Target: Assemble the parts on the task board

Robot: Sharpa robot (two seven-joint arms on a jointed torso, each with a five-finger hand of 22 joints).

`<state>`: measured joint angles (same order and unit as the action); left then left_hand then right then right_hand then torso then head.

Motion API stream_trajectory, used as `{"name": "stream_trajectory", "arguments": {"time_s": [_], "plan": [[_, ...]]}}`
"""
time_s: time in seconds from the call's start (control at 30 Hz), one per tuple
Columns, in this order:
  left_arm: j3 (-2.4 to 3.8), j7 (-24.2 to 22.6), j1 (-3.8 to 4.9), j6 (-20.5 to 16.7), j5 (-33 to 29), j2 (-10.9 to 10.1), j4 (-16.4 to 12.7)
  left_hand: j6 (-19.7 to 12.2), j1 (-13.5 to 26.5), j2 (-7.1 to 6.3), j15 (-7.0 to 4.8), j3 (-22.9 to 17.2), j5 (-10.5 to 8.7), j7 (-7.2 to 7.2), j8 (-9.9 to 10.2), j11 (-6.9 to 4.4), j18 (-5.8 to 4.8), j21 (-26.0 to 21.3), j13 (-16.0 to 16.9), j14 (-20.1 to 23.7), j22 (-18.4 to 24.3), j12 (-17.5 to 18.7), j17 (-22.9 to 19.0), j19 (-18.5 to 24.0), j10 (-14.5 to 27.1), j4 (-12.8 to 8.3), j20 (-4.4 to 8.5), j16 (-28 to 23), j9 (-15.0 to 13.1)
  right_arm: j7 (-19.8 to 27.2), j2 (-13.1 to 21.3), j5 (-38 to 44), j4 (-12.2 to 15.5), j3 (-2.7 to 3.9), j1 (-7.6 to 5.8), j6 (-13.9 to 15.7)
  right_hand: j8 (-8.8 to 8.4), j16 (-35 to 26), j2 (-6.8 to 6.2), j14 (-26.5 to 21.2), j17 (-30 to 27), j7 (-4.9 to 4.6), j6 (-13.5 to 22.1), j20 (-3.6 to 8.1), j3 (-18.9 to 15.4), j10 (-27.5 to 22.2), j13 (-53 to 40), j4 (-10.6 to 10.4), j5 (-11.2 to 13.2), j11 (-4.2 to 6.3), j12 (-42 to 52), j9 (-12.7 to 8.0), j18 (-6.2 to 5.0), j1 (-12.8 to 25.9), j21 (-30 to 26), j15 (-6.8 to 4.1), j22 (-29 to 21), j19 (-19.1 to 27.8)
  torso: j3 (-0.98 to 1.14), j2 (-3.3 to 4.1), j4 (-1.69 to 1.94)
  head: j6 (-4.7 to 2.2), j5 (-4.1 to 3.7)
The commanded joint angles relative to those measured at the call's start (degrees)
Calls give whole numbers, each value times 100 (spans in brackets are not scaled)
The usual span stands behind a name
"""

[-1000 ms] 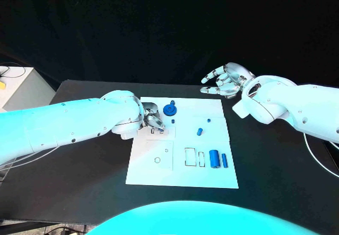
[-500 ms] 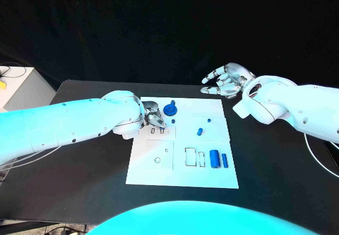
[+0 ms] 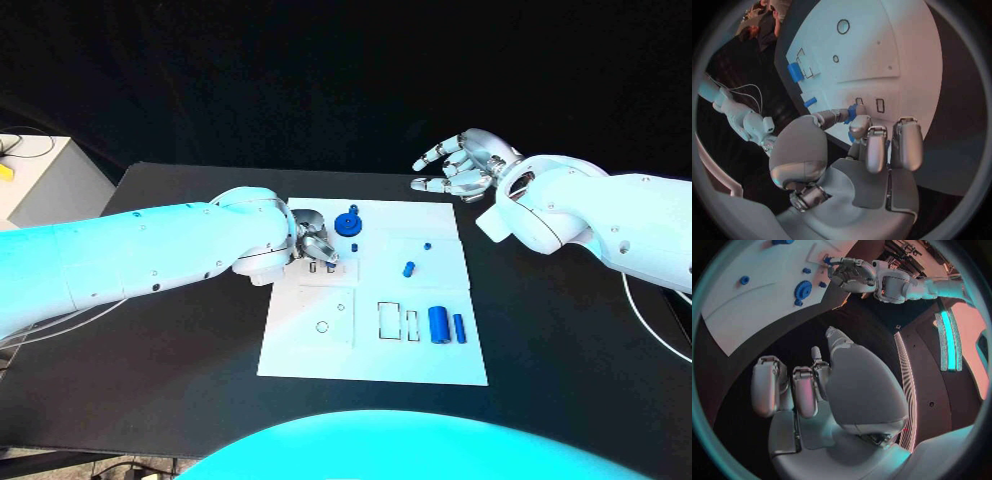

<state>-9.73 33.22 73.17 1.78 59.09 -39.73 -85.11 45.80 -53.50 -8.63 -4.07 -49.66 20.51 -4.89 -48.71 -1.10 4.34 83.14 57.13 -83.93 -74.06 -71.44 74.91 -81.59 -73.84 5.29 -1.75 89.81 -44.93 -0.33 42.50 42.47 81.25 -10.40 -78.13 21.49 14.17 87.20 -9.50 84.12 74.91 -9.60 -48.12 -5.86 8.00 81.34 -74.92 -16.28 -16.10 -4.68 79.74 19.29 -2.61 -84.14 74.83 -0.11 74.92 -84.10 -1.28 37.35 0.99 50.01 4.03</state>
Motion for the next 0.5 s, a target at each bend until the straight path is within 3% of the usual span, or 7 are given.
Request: {"name": "stream_trajectory", "arguments": {"time_s": [0.03,0.5], "plan": [[0,-34,-7,72,17,16,-1,224,-34,7,-37,-1342,18,168,-29,-6,-100,29,-3,-607,-6,-24,1509,-43,-32,-1328,-12,19,-4,23,-1,57,1,1,3,-96,36,-25,-20,437,938,9,36,-16,41,-30,-492,3,19,13,-26,6,-67,53,-20,28,719,15,-1,-3,-2,-1,5],[-5,-19,-13,132,81,-3,-22,232,-29,5,-40,-1350,33,170,-22,-8,-101,33,-10,-607,-12,-18,1509,-46,-33,-1329,-10,19,4,16,5,58,4,1,3,-111,36,-25,-20,437,938,9,36,-16,41,-30,-492,3,19,13,-26,6,-67,53,-20,28,719,15,3,-1,-1,-1,10]]}}
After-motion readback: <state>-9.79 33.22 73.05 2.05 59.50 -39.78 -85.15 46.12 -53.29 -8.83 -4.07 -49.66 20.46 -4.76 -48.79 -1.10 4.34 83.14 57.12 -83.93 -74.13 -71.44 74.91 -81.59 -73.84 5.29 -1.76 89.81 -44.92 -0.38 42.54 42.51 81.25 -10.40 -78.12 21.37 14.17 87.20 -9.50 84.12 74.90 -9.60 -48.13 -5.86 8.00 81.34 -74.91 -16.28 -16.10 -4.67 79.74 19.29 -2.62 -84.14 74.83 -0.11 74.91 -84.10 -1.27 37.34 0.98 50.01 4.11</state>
